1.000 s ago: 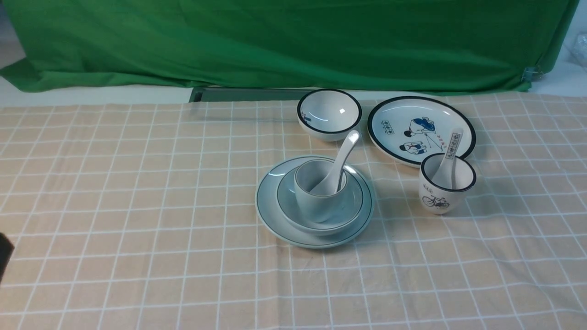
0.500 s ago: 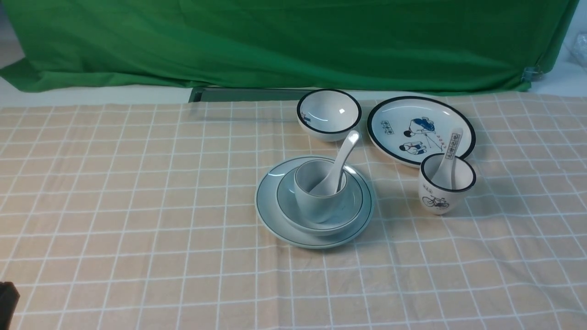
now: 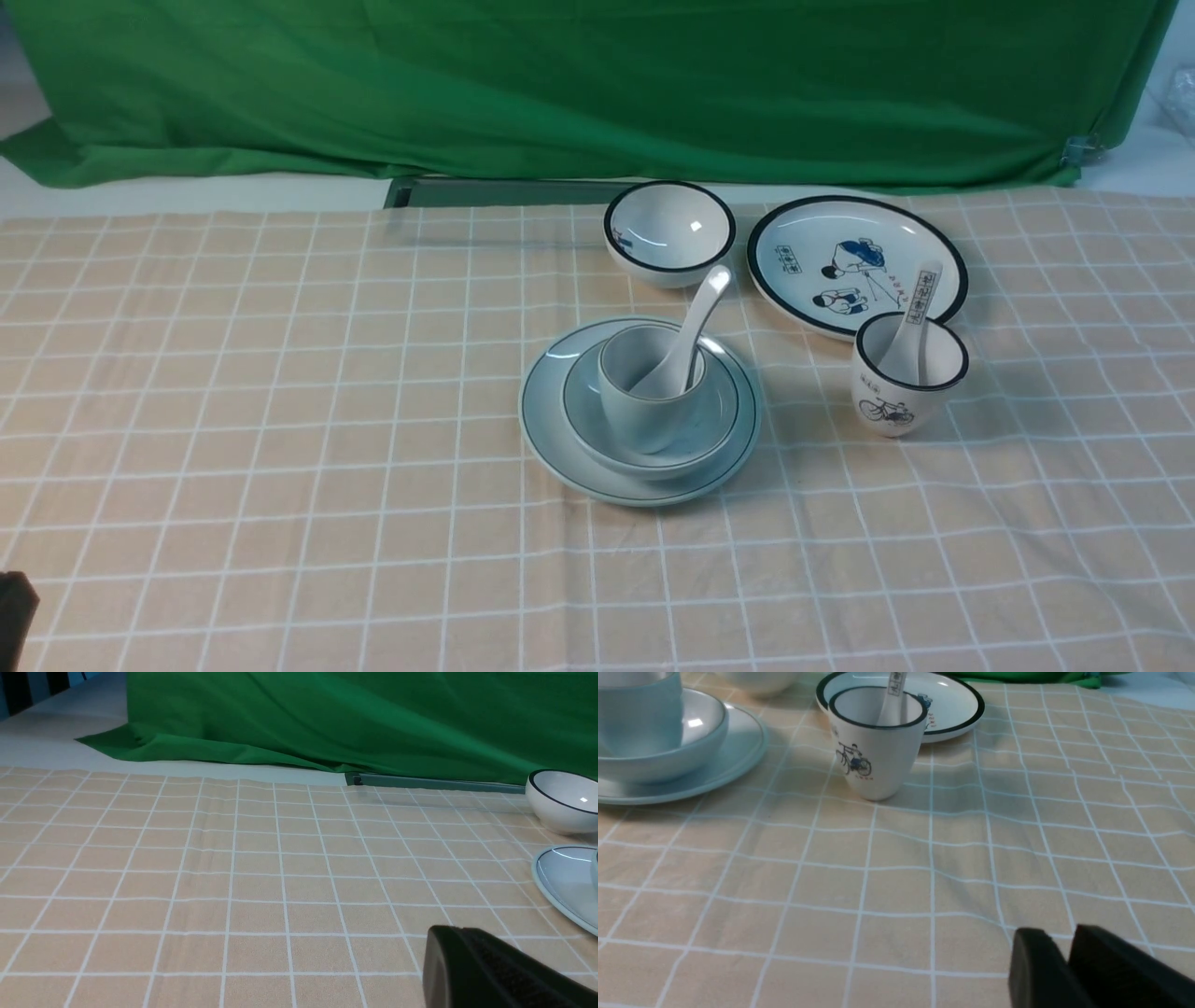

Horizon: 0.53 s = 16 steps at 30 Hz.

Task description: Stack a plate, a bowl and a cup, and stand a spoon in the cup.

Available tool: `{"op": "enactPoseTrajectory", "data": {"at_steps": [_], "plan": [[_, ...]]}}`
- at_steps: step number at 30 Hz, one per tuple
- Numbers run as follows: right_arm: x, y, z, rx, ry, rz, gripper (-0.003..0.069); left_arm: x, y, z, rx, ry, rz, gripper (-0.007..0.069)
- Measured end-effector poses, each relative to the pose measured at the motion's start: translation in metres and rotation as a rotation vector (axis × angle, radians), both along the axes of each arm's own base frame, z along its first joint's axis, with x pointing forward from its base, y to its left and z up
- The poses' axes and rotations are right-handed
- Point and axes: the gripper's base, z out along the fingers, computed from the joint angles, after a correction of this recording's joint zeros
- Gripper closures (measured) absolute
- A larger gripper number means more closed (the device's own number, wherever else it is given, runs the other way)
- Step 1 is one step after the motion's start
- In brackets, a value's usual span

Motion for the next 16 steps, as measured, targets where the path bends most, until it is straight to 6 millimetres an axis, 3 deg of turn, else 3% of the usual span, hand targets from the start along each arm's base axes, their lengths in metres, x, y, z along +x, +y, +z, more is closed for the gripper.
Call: {"op": "enactPoseTrajectory", "data": {"at_steps": [16], "plan": [[0.0000,0.0000,0.0000,0.000,0.000,0.000,0.0473,0.0000,0.0000,0.0000,0.000,0.000,0.000,0.0618]]}}
